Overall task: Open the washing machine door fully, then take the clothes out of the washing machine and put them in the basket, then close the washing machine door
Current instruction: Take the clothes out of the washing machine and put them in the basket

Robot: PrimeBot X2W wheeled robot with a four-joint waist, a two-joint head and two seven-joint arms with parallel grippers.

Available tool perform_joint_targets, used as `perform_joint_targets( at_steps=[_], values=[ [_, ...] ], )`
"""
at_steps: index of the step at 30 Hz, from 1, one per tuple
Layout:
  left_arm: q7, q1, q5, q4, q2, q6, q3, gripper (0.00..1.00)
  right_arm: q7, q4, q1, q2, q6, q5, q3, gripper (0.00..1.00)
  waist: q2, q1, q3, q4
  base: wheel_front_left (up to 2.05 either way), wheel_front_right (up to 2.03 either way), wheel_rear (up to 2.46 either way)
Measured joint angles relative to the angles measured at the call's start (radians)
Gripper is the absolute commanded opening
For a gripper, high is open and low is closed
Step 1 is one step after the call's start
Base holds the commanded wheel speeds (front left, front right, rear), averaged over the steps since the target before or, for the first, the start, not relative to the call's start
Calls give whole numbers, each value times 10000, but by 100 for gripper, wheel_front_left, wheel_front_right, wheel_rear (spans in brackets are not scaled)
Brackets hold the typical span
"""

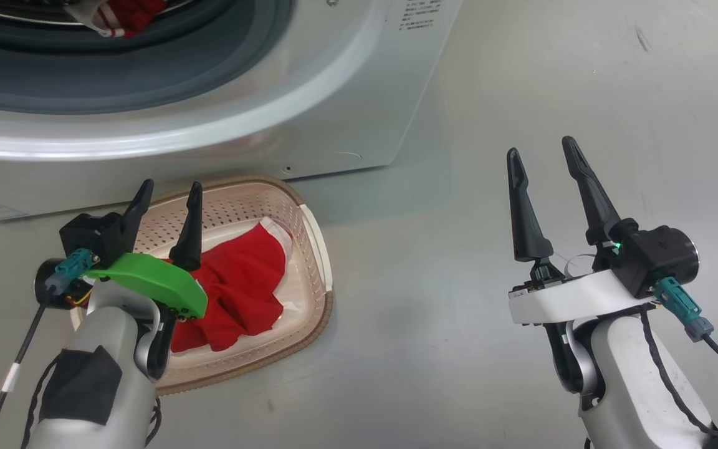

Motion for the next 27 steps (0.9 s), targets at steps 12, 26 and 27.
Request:
perform_joint_targets(
  at_steps=[12, 26, 27],
  values=[
    [2, 647, 872, -3179, 305, 311, 525, 100, 0, 44, 641, -2, 207, -86, -291, 100, 0, 0, -1557, 976, 0, 0, 0],
    [2, 3198, 1057, -4322, 397, 1081, 951, 100, 0, 52, 1630, 17, 311, -98, -512, 100, 0, -1, -2974, 1402, 0, 0, 0],
    [2, 3392, 1055, -4378, 397, 1162, 966, 100, 0, 52, 1716, 21, 311, -100, -537, 100, 0, 0, -3061, 1407, 0, 0, 0]
  ],
)
